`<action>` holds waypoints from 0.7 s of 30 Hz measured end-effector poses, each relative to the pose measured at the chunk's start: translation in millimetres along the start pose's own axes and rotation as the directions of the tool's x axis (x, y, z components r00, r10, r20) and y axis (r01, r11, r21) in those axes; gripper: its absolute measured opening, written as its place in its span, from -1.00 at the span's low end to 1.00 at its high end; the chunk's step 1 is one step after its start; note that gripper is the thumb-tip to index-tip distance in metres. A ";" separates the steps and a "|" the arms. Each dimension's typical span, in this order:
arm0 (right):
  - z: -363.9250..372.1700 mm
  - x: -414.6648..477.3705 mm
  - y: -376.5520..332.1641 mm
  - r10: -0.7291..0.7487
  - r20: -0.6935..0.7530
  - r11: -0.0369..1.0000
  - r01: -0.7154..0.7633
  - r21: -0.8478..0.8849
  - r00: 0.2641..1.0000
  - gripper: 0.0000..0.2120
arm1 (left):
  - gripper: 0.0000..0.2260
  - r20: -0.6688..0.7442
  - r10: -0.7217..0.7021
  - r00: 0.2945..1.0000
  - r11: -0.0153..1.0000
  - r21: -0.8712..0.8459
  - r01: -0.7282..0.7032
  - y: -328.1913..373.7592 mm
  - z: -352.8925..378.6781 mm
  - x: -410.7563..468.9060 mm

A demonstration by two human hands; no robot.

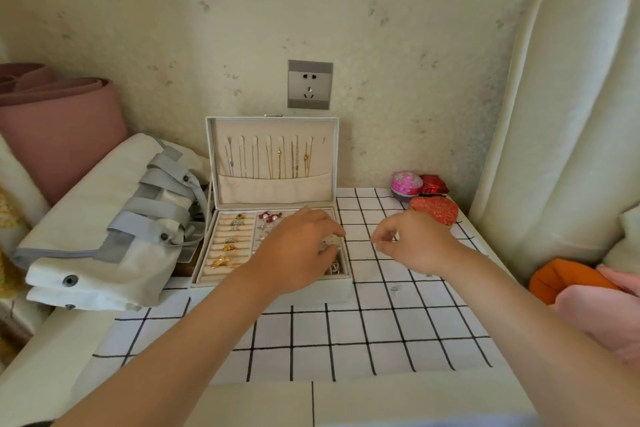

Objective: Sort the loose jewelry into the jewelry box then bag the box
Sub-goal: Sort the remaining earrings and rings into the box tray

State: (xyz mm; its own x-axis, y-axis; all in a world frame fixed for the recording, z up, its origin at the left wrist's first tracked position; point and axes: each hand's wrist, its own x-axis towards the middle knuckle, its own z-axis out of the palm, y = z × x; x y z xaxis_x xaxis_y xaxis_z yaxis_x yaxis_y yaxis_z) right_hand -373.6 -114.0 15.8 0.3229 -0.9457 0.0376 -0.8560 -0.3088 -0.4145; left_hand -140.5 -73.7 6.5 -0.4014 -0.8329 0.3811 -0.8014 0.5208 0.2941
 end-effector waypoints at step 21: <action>-14.9 -36.2 54.5 0.226 -0.006 0.801 -0.183 0.570 0.974 -0.88 | -0.77 0.112 -0.063 0.992 0.986 -0.147 0.079 85.4 55.9 53.2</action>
State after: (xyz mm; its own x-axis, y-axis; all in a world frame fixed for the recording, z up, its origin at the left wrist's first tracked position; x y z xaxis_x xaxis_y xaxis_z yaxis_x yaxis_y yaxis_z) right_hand -437.9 -98.1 5.5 0.1185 -0.9916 -0.0517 -0.5144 -0.0168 -0.8574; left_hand -255.1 -84.0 2.9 -0.3976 -0.8796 0.2613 -0.7565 0.4754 0.4491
